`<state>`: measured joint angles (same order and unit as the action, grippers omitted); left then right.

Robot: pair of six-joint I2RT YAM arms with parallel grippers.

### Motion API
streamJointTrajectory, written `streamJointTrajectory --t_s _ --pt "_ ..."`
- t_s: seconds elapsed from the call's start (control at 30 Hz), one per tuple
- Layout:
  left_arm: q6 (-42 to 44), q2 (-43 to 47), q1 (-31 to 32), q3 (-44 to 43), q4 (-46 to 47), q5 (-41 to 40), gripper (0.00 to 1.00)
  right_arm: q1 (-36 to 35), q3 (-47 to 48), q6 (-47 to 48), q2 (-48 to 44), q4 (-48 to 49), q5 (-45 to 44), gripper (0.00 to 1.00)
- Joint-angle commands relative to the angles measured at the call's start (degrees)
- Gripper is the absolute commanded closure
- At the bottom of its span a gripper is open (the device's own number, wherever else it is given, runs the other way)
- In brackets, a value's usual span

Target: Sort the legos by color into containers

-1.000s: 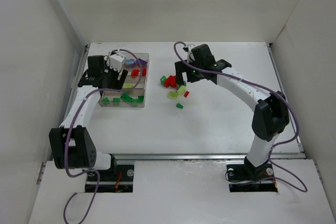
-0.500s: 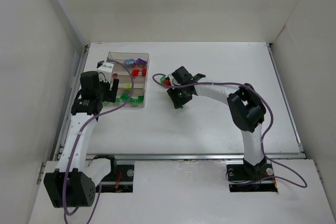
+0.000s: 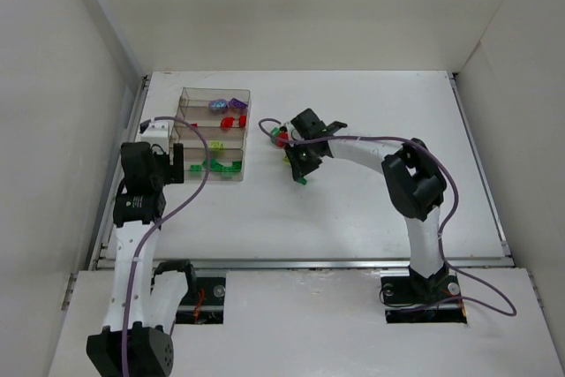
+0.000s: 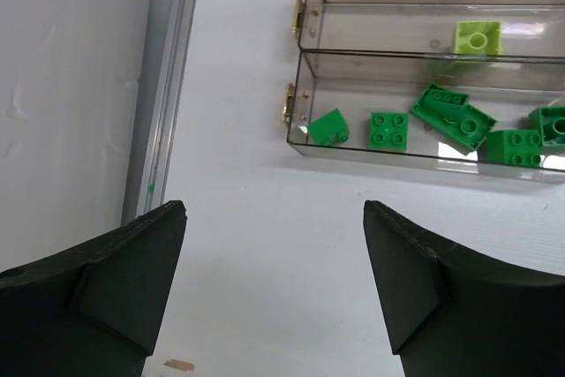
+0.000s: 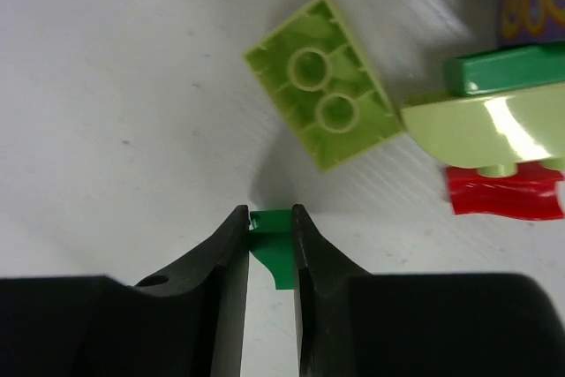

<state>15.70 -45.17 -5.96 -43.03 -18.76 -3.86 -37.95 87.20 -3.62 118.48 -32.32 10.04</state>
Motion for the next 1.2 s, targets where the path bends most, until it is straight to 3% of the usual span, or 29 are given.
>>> streamJointTrajectory --t_s 0.0,0.17,0.33,0.47,0.67,0.77,0.8,0.87,0.93,1.1,1.17 --pt "-4.28 2.45 -2.47 1.71 4.00 1.04 0.21 -0.71 3.41 -5.24 -6.92 8.27 9.62 1.00" --pt "-5.07 3.77 -3.18 3.56 6.11 -3.52 0.18 -4.40 7.26 -14.22 -7.31 24.92 10.36 1.00" --pt "-5.68 3.77 -3.18 4.09 7.25 -3.71 0.17 -7.83 25.00 -14.22 7.79 23.27 8.59 1.00" --pt "-5.68 3.77 -3.18 4.09 7.25 -3.70 0.17 -8.36 34.50 -14.22 14.22 17.48 7.18 1.00" --pt "-4.63 3.77 -3.18 5.32 9.53 -4.22 0.17 -9.51 34.71 -12.99 15.29 17.46 7.27 1.00" --pt "-4.63 3.77 -3.18 5.94 9.54 -4.23 0.17 -9.51 34.71 -12.99 15.82 17.46 7.27 0.57" --pt "-4.63 3.77 -3.18 5.94 9.54 -4.23 0.17 -9.51 34.71 -12.99 15.82 17.46 8.14 0.35" --pt "-4.63 3.77 -3.18 5.94 9.54 -4.23 0.17 -9.51 34.71 -12.99 15.29 17.46 9.29 0.21" --pt "-4.63 3.77 -3.18 5.94 9.54 -4.23 0.17 -9.51 35.76 -12.99 13.55 17.99 9.82 0.11" --pt "-4.63 4.29 -3.18 5.94 9.54 -4.23 0.17 -9.51 36.46 -12.99 8.63 17.38 5.72 0.08" --pt "-4.63 4.82 -3.18 5.94 9.54 -4.23 0.17 -9.51 32.19 -12.99 3.99 17.37 2.89 0.08"
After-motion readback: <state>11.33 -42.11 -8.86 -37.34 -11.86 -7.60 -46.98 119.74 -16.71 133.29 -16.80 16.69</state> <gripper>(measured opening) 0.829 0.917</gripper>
